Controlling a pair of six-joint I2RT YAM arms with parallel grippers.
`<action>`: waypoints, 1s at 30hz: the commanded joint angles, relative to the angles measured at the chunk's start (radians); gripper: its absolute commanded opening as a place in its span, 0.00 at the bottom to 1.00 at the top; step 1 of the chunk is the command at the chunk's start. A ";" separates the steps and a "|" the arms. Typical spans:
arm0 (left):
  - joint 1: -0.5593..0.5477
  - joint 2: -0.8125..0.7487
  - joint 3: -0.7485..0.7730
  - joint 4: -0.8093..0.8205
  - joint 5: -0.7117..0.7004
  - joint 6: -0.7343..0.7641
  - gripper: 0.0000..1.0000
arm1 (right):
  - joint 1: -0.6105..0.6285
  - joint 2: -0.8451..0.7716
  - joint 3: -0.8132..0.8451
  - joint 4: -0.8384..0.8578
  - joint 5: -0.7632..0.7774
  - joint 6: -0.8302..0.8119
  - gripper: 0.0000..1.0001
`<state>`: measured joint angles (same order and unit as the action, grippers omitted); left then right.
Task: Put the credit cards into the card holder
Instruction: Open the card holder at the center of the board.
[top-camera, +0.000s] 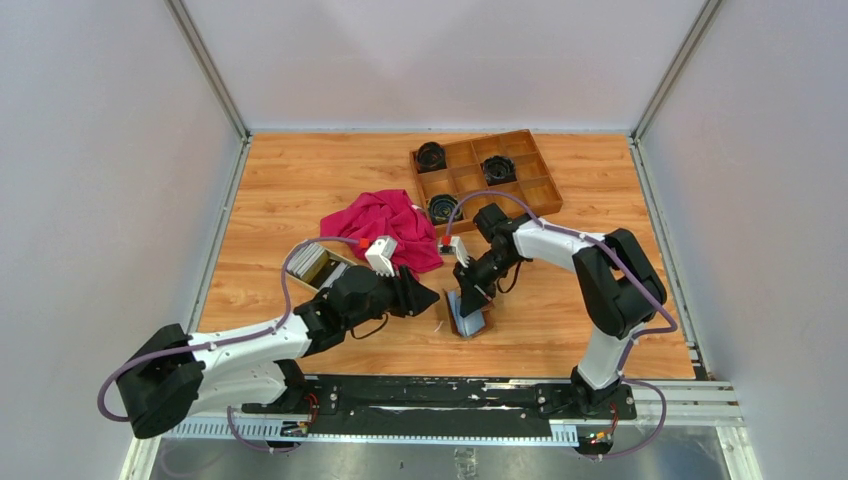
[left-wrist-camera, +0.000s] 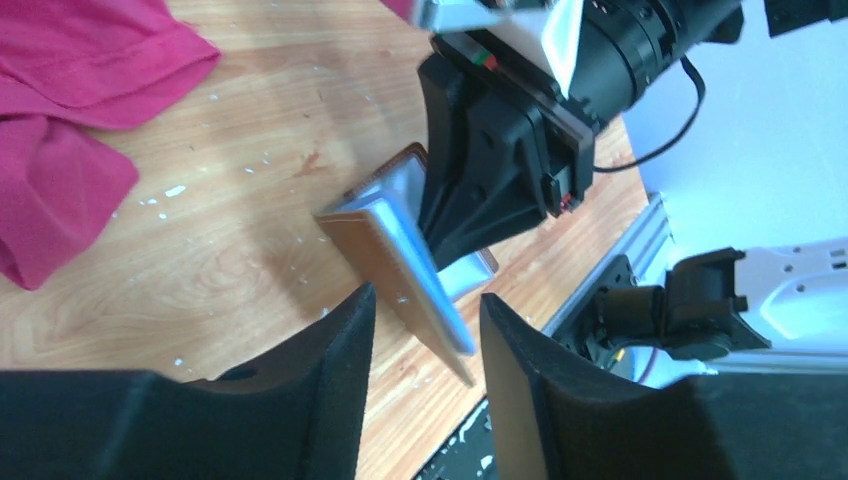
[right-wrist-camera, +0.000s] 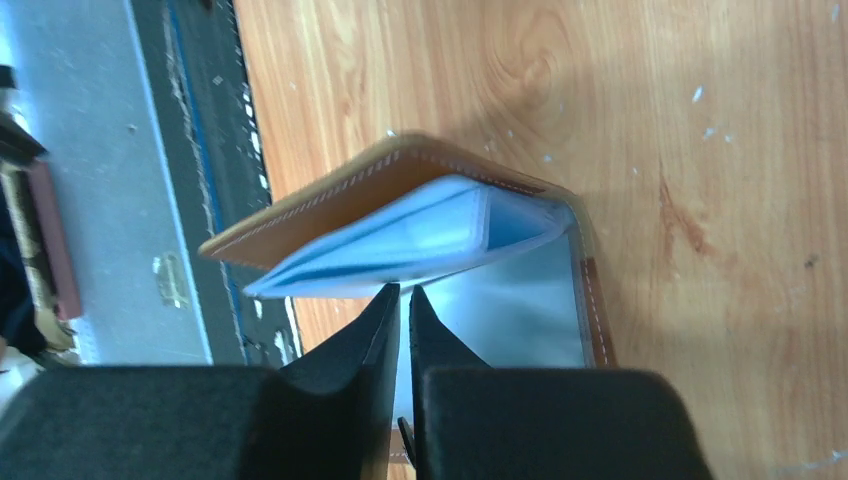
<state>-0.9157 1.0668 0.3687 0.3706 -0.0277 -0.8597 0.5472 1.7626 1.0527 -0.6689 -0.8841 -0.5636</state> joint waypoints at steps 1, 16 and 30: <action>-0.008 -0.032 0.030 -0.022 0.082 0.040 0.42 | -0.008 0.014 0.010 0.086 -0.133 0.158 0.10; -0.093 0.193 0.058 0.156 0.106 0.051 0.11 | 0.037 0.169 0.050 0.164 0.006 0.381 0.00; -0.091 0.442 0.005 0.096 -0.111 -0.004 0.00 | 0.033 0.129 0.096 0.049 0.035 0.231 0.08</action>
<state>-1.0039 1.4891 0.3992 0.5037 -0.0307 -0.8391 0.5697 1.9160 1.1103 -0.5339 -0.8963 -0.2291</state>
